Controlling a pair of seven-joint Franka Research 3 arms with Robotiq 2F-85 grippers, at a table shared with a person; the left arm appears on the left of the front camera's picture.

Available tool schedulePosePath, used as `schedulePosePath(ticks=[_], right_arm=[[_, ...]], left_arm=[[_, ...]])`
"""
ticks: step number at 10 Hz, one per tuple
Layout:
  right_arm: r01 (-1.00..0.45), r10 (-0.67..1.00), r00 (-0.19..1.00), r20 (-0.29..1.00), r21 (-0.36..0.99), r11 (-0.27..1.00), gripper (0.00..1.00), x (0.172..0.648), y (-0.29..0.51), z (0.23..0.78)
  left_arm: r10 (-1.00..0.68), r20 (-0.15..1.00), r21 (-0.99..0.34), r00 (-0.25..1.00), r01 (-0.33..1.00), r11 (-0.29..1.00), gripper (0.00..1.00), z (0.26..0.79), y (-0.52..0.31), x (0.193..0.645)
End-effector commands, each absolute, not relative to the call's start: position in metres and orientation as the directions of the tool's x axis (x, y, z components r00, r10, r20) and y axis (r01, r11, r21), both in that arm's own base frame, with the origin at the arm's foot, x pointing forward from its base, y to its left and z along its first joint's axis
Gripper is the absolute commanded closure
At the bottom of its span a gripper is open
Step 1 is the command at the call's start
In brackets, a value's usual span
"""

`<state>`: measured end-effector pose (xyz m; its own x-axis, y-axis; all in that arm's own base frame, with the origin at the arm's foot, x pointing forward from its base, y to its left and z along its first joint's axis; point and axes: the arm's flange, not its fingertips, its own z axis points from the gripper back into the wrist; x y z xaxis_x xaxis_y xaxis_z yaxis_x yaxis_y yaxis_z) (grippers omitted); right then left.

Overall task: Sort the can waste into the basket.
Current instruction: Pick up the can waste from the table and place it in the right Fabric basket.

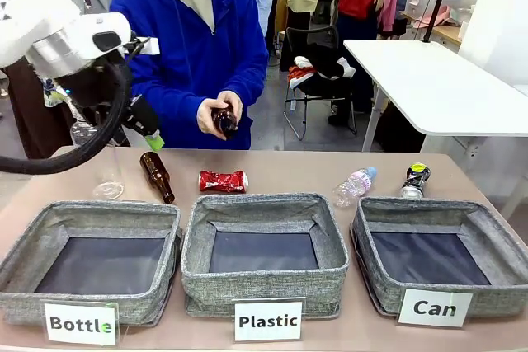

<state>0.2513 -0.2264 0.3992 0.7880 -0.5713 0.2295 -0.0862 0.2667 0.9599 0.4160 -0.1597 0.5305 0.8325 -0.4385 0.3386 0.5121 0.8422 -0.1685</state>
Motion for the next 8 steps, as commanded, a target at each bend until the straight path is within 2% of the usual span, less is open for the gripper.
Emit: schedulePosePath(ticks=[1,2,4,5,8], right_arm=[[-0.123,-0.577,0.774,0.259,0.956,0.265,0.0,0.255,-0.228,0.4],[-0.123,-0.577,0.774,0.259,0.956,0.265,0.0,0.255,-0.228,0.4],[-0.123,-0.577,0.774,0.259,0.956,0.265,0.0,0.255,-0.228,0.4],[-0.123,-0.577,0.774,0.259,0.956,0.265,0.0,0.255,-0.228,0.4],[-0.123,-0.577,0.774,0.259,0.956,0.265,0.0,0.255,-0.228,0.4]], left_arm=[[-0.567,0.286,-0.279,0.773,0.633,0.722,0.0,0.569,-0.123,0.393],[-0.589,0.364,-0.266,0.721,0.687,0.676,0.0,0.591,-0.088,0.348],[-0.623,0.424,-0.267,0.657,0.748,0.607,0.0,0.607,-0.015,0.273],[-0.581,0.448,-0.3,0.68,0.726,0.618,0.0,0.607,0.031,0.246],[-0.403,0.534,-0.421,0.744,0.647,0.636,0.0,0.588,0.167,0.22]])
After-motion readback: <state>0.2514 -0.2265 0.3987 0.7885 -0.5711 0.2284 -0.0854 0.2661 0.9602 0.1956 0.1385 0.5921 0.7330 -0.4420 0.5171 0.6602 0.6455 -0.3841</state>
